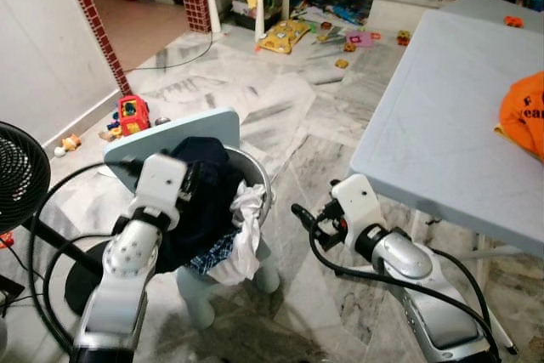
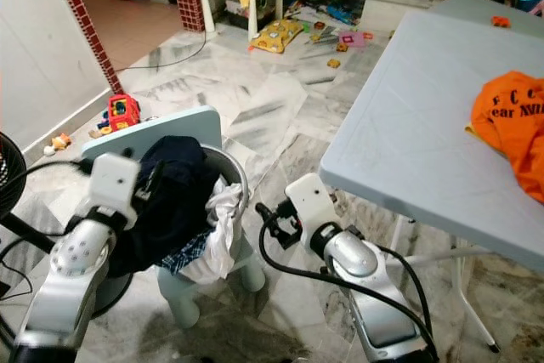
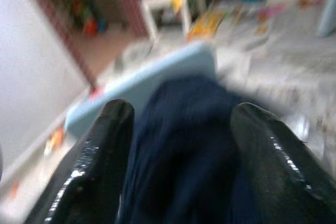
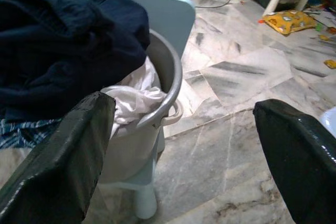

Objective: Hang hanger

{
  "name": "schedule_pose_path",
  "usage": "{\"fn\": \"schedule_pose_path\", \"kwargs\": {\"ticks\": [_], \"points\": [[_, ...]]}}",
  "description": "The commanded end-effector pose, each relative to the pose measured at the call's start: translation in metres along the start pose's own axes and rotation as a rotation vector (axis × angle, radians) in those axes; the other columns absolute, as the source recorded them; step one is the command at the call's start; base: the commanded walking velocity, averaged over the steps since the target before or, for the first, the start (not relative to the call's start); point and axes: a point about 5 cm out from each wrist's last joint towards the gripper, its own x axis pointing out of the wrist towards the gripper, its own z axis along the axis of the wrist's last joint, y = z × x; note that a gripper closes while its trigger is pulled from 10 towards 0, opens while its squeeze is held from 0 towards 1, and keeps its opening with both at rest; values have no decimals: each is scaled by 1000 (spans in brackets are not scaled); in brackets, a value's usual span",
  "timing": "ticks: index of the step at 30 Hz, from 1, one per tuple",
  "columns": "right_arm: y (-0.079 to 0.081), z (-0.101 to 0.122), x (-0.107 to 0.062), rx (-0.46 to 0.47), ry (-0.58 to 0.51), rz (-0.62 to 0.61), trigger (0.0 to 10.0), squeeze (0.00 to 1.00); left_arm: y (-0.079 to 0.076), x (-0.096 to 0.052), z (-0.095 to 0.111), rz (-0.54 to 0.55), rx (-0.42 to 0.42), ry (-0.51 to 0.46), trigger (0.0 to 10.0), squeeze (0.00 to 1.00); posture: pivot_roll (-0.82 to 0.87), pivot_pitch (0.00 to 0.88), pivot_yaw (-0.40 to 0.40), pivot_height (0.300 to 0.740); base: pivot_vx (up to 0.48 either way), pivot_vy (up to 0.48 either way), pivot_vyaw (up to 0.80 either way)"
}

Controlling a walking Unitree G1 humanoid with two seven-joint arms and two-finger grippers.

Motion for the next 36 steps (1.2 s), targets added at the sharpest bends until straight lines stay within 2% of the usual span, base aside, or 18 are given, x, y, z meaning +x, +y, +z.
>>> {"fn": "schedule_pose_path", "kwargs": {"ticks": [1,2,4,5,8,15,18,22,23,25,26,29,36], "points": [[1,0,3,-1,3,11,10000,0,16,-16,-10,116,-41,84,10000,1000,-18,103,3,740,0,0,0],[1,0,3,-1,3,13,10000,0,21,-29,-22,173,-81,155,10000,1000,-14,103,1,740,0,0,0],[1,-1,3,-1,3,13,10000,0,22,-34,-26,190,-96,178,10000,1000,-14,103,1,740,0,0,0],[-1,-1,4,-3,5,13,10000,0,26,-41,-36,226,-116,224,10000,1000,-12,102,0,740,0,0,0],[-3,-1,4,-7,6,7,10000,0,34,-49,-52,284,-102,282,10000,1000,-19,103,2,740,0,0,0],[-6,-1,3,-8,10,-3,10000,0,40,-51,-64,310,-112,362,10000,1000,-25,105,4,740,0,0,0],[-6,-2,1,-8,13,-4,10000,0,40,-44,-67,302,-117,360,10000,1000,-31,107,2,740,0,0,0],[-6,-2,-1,-5,9,-9,10000,0,28,-36,-61,251,-170,327,10000,1000,-36,113,-2,740,0,0,0],[-6,-1,-1,9,1,-13,10000,0,23,-35,-57,228,-171,308,10000,506,-36,113,-4,740,0,0,0],[-6,0,-1,16,-2,-14,10000,0,21,-35,-56,217,-174,303,10000,506,-36,113,-4,740,0,0,0],[-7,0,-1,36,-4,-19,10000,0,16,-38,-58,210,-174,319,10000,0,-36,114,-6,740,0,0,0],[-7,1,-1,31,-3,-14,10000,0,14,-45,-67,229,-221,352,10000,0,-38,116,-10,740,0,0,0],[-6,-1,-2,35,17,-2,10000,0,17,-54,-75,252,-228,372,10000,0,-37,123,-23,740,0,0,0]]}}
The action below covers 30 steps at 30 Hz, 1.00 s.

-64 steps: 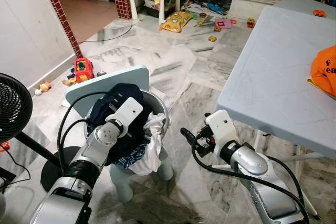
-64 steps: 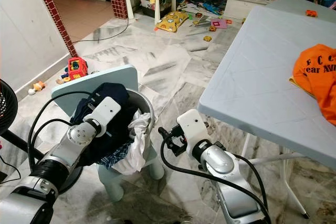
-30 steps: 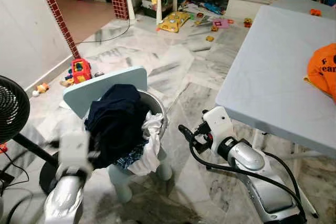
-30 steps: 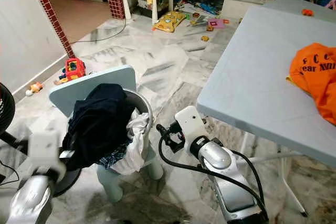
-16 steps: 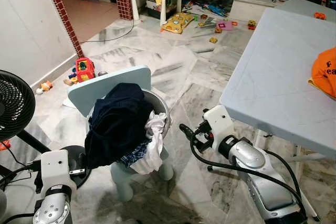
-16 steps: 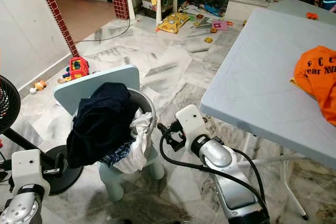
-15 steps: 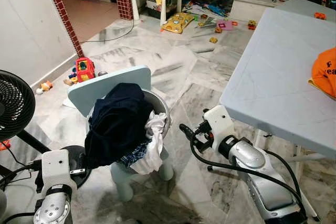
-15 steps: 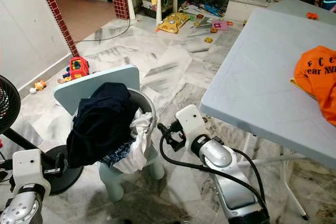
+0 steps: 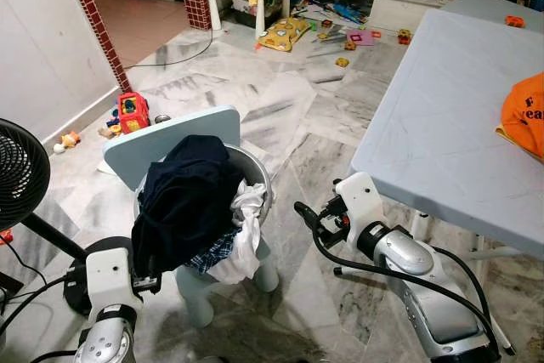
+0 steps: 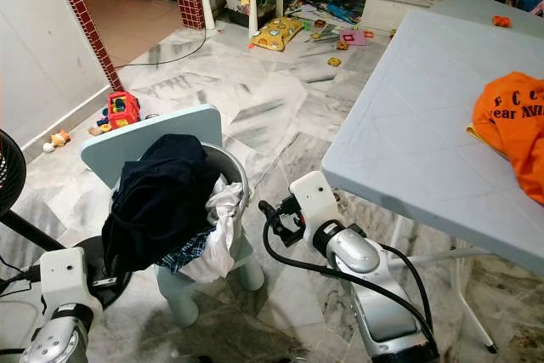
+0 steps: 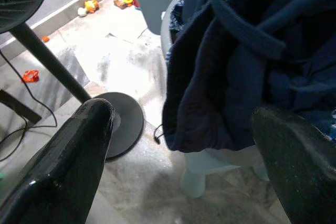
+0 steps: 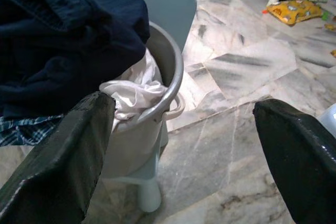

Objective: Hang hanger

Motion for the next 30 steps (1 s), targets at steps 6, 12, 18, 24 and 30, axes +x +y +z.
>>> {"fn": "schedule_pose_path", "kwargs": {"ticks": [6,12,18,24,30], "points": [[0,3,-1,6,-3,17,10000,0,5,-1,1,34,-12,-16,10000,0,-37,119,-27,740,0,0,-533],[2,2,0,-7,11,32,10000,0,4,1,4,32,-11,-31,10000,0,-35,117,-27,740,0,0,-133],[2,1,-1,2,11,29,10000,0,3,2,5,31,-15,-32,10000,0,-34,115,-24,740,0,0,-400],[7,2,1,-70,4,65,10000,0,0,4,8,20,-2,-43,10000,0,-33,115,-21,740,0,0,667],[5,1,0,-35,8,50,10000,0,0,3,9,22,-19,-47,10000,0,-32,119,-23,740,0,0,800]]}}
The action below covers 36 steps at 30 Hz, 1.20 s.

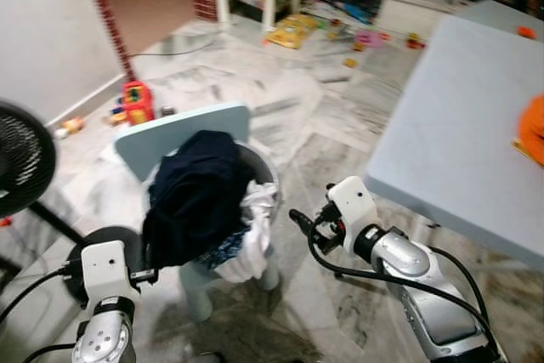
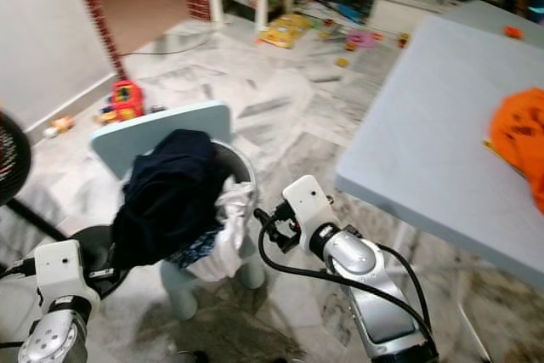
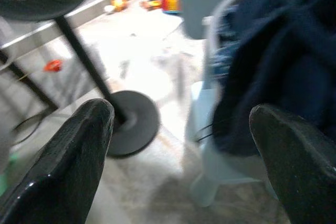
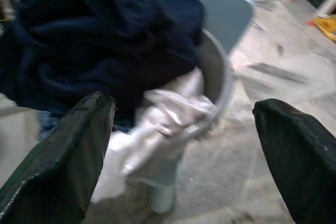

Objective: Hang hanger

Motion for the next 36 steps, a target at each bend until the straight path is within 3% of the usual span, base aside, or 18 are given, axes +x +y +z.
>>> {"fn": "schedule_pose_path", "kwargs": {"ticks": [1,6,21,29,36], "points": [[-2,1,-2,4,-1,-6,10000,0,0,-1,-1,4,-9,8,10000,0,-32,119,-23,740,0,0,425],[-3,0,-2,22,-1,-14,10000,0,-1,0,-1,-8,-20,11,10000,0,-33,118,-22,740,0,50,0],[-6,0,-2,28,3,-27,10000,0,-1,1,-2,-17,-25,16,10000,0,-37,117,-21,740,0,346,0],[-6,0,-1,26,2,-32,10000,0,-1,3,-1,-19,-25,16,10000,0,-37,115,-20,740,0,0,0],[-7,0,-1,26,1,-36,10000,0,-2,5,-1,-21,-31,19,10000,0,-38,113,-18,740,0,283,0]]}}
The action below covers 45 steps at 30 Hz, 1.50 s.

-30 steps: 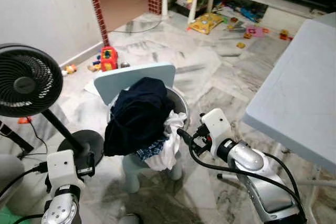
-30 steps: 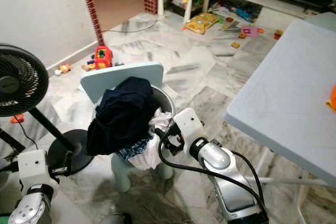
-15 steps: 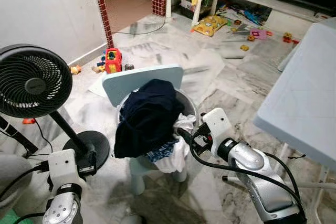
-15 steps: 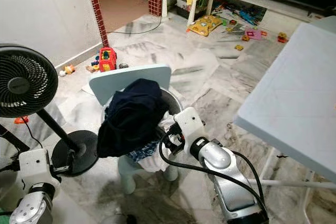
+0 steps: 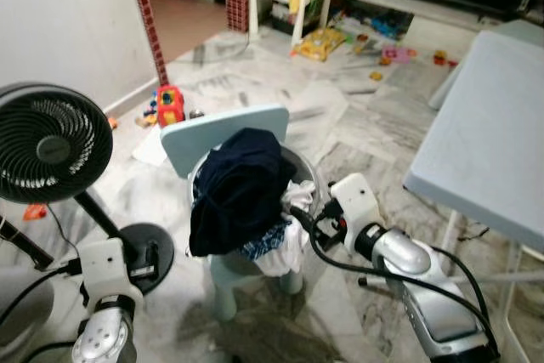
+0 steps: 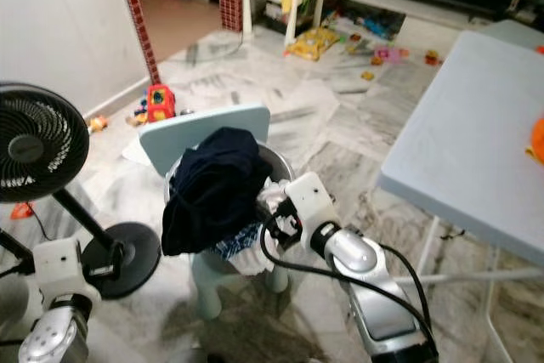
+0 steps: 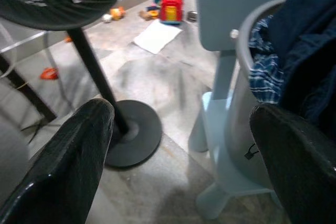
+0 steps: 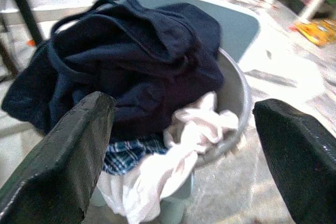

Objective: Hang hanger

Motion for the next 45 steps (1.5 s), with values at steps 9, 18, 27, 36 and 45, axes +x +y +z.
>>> {"fn": "schedule_pose_path", "kwargs": {"ticks": [9,18,27,36,45], "points": [[-3,1,-1,-2,-2,-16,10000,0,0,3,-1,-9,11,14,10000,0,-38,113,-19,740,0,458,0],[-3,1,-1,-3,-2,-16,10000,0,-1,4,3,-19,23,-17,10000,0,-40,112,-19,740,0,88,0],[-5,7,1,-4,-17,-38,10000,0,-6,25,8,-82,2,20,10000,0,-50,105,-26,740,0,0,-121],[-7,10,-2,-7,-24,-51,10000,0,-28,45,14,-226,11,53,10000,0,-75,110,-33,740,0,0,-743],[-9,16,-12,-13,-33,-65,10000,0,-72,59,11,-408,-27,175,10000,0,-128,139,-34,740,0,0,-267]]}}
